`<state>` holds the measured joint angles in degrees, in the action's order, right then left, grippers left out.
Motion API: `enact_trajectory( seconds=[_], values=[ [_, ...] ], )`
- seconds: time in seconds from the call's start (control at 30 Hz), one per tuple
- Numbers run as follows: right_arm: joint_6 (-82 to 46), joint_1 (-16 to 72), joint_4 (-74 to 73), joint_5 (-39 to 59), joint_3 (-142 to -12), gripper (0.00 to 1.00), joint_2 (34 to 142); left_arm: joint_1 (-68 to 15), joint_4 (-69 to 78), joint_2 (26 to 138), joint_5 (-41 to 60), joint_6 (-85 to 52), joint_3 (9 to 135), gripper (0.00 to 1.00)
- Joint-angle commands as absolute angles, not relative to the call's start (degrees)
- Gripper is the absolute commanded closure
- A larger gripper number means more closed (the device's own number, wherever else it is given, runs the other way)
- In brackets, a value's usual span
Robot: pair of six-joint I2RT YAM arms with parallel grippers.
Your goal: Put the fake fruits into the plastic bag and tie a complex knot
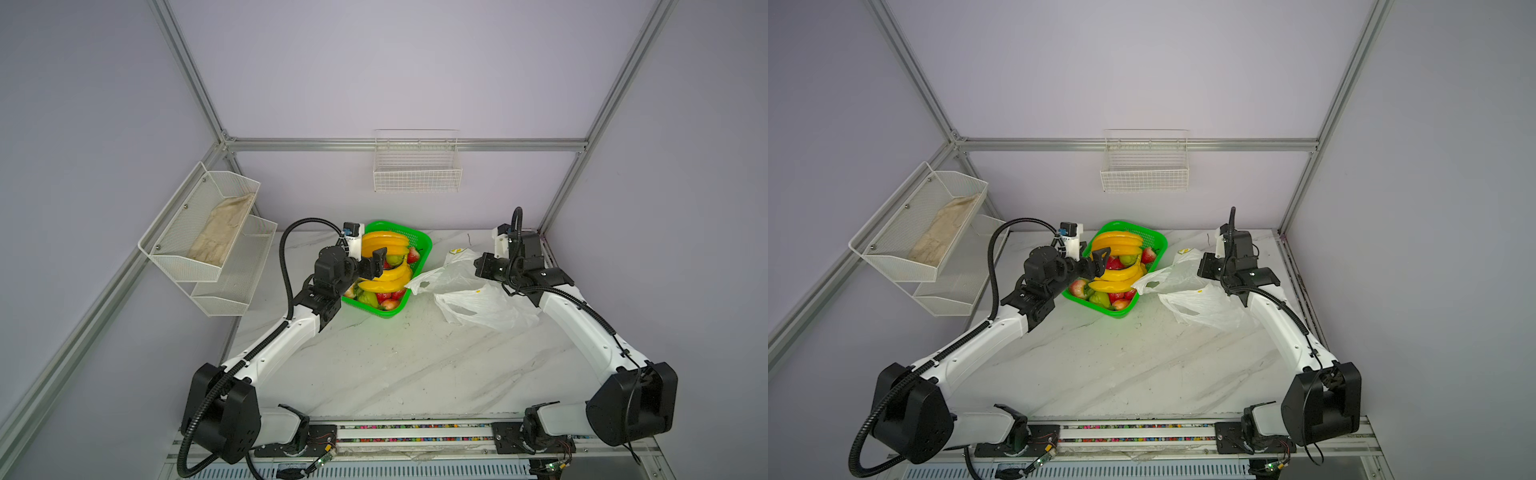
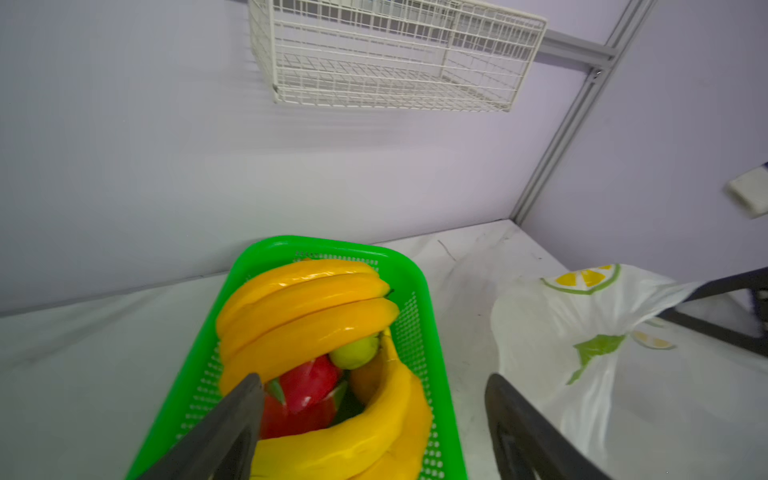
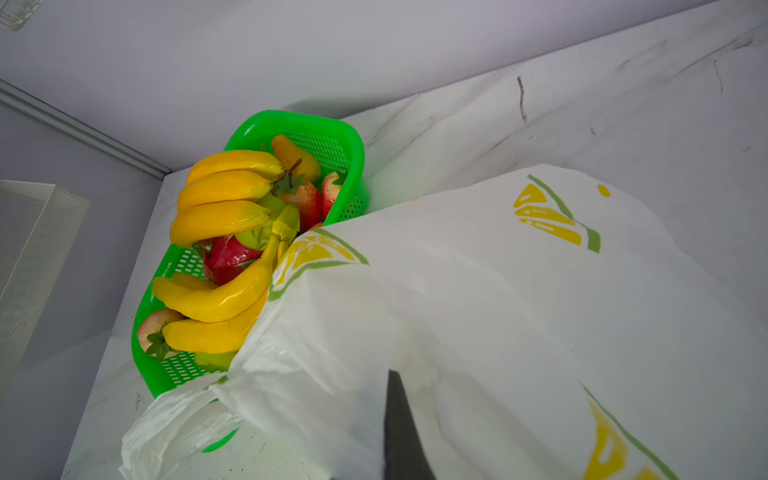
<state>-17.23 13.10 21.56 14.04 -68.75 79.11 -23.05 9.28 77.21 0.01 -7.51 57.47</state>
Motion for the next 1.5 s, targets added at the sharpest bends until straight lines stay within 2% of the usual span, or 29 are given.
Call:
enact_trajectory(
  seconds=[0.0,0.17,0.3,0.6,0.9,1.2,1.47],
  values=[
    [-15.76,12.85,21.17,14.72,-69.25,1.00,79.94,-23.01,10.02,79.80,-7.41,14.62,58.16,0.17],
    [-14.76,12.83,20.73,15.65,-70.35,1.00,80.53,-22.69,7.79,88.06,-7.78,36.28,63.19,0.16],
    [-14.50,12.83,19.78,16.96,-70.73,1.00,81.30,-21.55,4.99,93.11,-6.77,43.46,68.37,0.15],
    [-14.08,12.81,19.82,16.00,-71.04,1.00,81.81,-20.79,1.16,102.49,-3.12,48.47,79.74,0.16],
    [-13.93,12.82,19.96,14.99,-70.67,1.00,81.91,-19.22,-6.22,101.86,8.22,48.62,84.94,0.17],
    [-13.97,12.83,20.13,15.47,-71.07,1.00,82.04,-18.79,-5.42,107.24,3.22,55.66,90.61,0.17],
    [-14.12,12.83,20.31,15.20,-70.31,1.00,80.92,-18.72,-7.60,112.10,2.68,61.31,96.13,0.16]
  ],
)
